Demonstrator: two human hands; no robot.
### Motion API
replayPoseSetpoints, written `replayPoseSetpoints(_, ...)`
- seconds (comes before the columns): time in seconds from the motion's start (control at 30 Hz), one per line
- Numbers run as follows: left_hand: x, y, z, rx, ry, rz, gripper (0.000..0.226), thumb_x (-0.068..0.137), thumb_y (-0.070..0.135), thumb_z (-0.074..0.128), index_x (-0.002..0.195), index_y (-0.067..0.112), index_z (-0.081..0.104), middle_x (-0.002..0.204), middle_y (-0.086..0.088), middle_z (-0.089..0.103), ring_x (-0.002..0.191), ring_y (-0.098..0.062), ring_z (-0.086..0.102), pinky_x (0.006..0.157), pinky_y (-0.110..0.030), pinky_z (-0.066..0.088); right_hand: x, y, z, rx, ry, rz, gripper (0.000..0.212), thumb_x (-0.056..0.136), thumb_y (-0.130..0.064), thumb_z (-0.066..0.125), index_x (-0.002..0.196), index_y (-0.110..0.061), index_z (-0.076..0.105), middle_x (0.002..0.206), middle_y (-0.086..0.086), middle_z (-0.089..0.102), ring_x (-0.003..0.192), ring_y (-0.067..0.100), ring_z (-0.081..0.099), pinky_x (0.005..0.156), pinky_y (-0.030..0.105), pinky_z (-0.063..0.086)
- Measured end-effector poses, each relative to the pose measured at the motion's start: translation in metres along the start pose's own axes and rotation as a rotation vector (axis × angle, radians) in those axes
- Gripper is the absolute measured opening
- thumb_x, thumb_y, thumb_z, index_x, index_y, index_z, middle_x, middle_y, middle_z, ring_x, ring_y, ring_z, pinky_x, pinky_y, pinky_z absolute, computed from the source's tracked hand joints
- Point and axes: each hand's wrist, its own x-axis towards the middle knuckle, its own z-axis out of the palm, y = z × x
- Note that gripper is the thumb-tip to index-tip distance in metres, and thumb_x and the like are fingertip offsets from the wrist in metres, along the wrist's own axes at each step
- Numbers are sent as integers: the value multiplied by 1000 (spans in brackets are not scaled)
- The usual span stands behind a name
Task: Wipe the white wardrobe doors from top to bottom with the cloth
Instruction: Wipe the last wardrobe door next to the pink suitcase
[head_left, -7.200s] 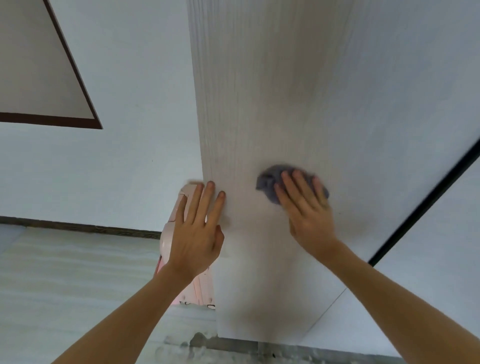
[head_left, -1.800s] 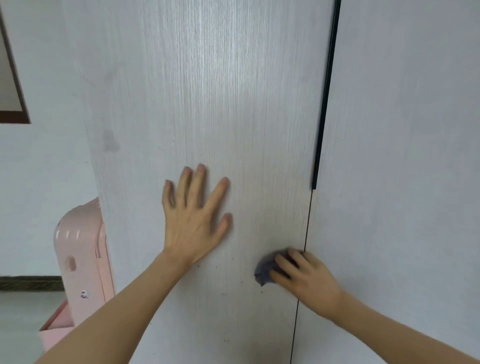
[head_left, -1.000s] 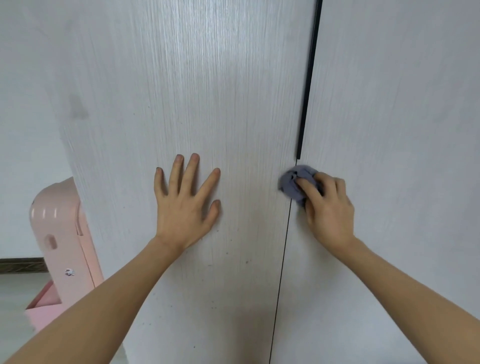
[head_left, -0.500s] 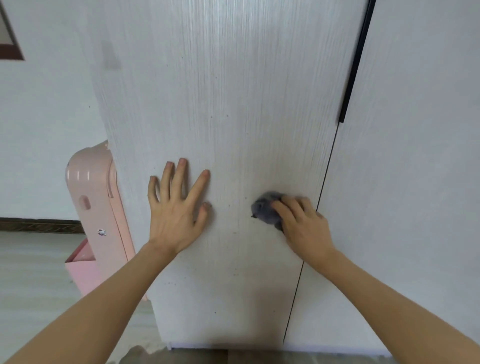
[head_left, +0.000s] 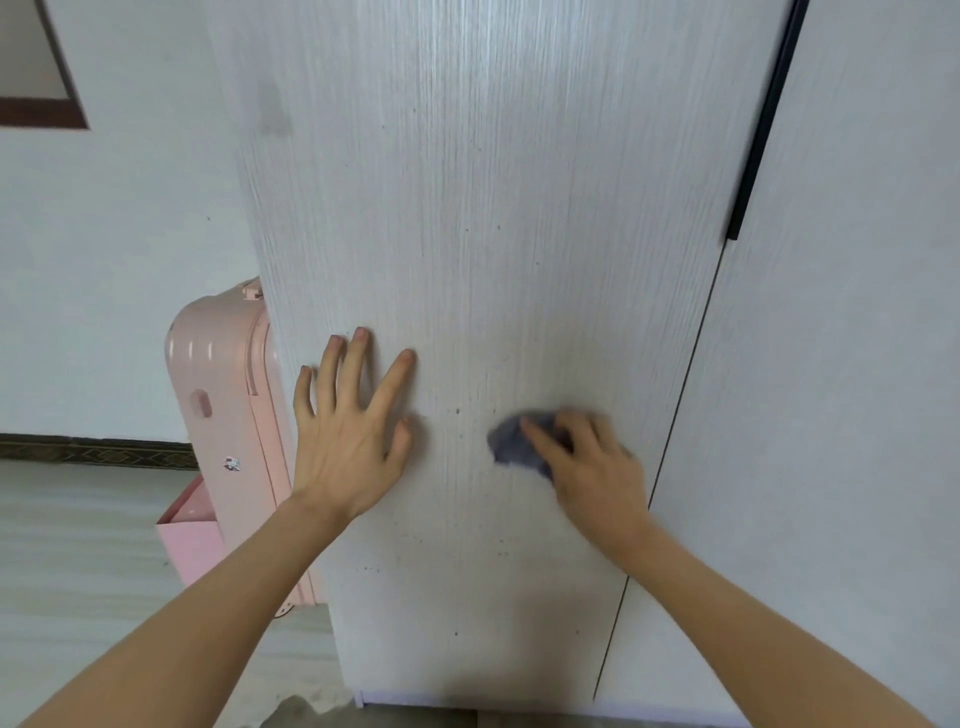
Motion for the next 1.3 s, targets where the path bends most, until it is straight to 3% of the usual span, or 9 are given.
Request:
replayPoseSetpoints(0.17, 5, -14, -5, -18, -23, -39, 58, 83, 33, 36, 139, 19, 36, 149, -22, 25, 137, -42, 20, 102, -61, 28, 94, 7, -22, 31, 362, 315, 44, 85, -9, 49, 128, -15, 52, 99, 7, 43, 86, 19, 41, 49, 20, 33)
replayPoseSetpoints(0.23, 4, -17, -6, -17, -27, -44, 58, 83, 34, 36, 139, 19, 36, 148, -22, 26, 136, -42, 21, 101, -61, 28, 87, -10, -9, -19, 320, 277, 43, 84, -13, 53, 126, -12, 54, 99, 8, 45, 85, 23, 44, 48, 21, 36)
replayPoseSetpoints(0.43, 1, -42, -14, 6, -101, -61, 58, 83, 36, 34, 139, 21, 35, 149, -20, 27, 136, -40, 22, 100, -62, 29, 9, -51, 37, -24, -129, -381, 39, 63, -11, 72, 101, -21, 70, 91, 0, 60, 83, 23, 51, 51, 29, 51)
replayPoseSetpoints(0.6, 4, -71, -25, -1, -127, -93, 59, 84, 37, 32, 141, 25, 30, 151, -20, 23, 138, -39, 20, 99, -58, 33, 86, -37, 10, -41, 170, -112, 44, 70, -7, 71, 113, -14, 66, 88, 10, 59, 75, 27, 55, 45, 25, 45)
replayPoseSetpoints(0.73, 1, -74, -24, -48, -122, -78, 59, 85, 36, 32, 142, 21, 30, 152, -19, 24, 139, -38, 21, 99, -55, 35, 118, -51, 13, -36, 345, 155, 41, 83, -8, 47, 123, -13, 54, 95, 6, 42, 79, 23, 45, 47, 22, 38)
replayPoseSetpoints(0.83, -2, -82, -24, -49, -123, -41, 58, 86, 32, 34, 142, 17, 32, 150, -18, 29, 137, -37, 25, 98, -54, 37, 77, -86, 43, -38, 175, -77, 44, 80, -11, 42, 120, -17, 57, 99, 5, 41, 81, 27, 46, 55, 31, 51)
replayPoseSetpoints(0.97, 1, -103, -34, -60, -99, -43, 57, 87, 32, 33, 141, 14, 33, 149, -15, 34, 136, -31, 25, 99, -51, 37, 66, -95, 52, -10, 38, -290, 54, 54, -4, 70, 106, -19, 70, 95, 1, 41, 81, 23, 42, 55, 29, 47)
replayPoseSetpoints(1.1, 22, -109, -46, -152, -70, -73, 62, 87, 36, 30, 142, 8, 35, 148, -11, 35, 137, -29, 32, 105, -48, 33, 126, -73, 22, -6, 268, -61, 38, 74, -6, 66, 112, -11, 68, 94, 8, 53, 76, 26, 52, 47, 26, 45)
replayPoseSetpoints(1.3, 54, -82, -63, -622, 63, -252, 62, 92, 30, 38, 149, 19, 17, 142, 13, 35, 123, -14, 42, 98, -28, 35, 201, -66, -14, 221, 565, 628, 46, 84, -1, 50, 129, -8, 55, 96, 20, 53, 88, 29, 51, 56, 25, 35)
